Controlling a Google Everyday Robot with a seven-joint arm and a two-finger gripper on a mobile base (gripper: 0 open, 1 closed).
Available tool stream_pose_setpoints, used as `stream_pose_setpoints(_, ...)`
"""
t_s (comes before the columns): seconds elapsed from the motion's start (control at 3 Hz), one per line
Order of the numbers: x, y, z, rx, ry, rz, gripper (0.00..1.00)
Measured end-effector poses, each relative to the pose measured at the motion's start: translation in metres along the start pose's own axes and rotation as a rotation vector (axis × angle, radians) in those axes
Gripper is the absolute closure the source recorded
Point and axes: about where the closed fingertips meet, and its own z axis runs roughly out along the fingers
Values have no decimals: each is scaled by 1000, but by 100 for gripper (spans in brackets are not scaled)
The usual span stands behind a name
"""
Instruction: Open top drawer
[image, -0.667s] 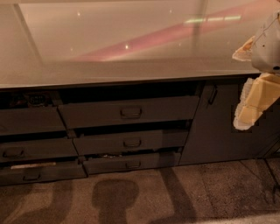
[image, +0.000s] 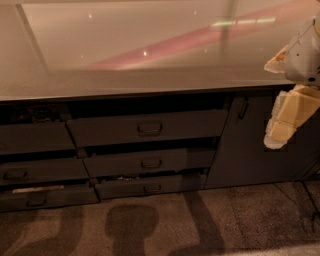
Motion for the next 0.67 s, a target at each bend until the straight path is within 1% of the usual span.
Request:
stream_pose_setpoints(0.33,7,-7,21,-49,8,35,0)
stream_pose_setpoints(0.67,28,-13,80,-149,12,53,0)
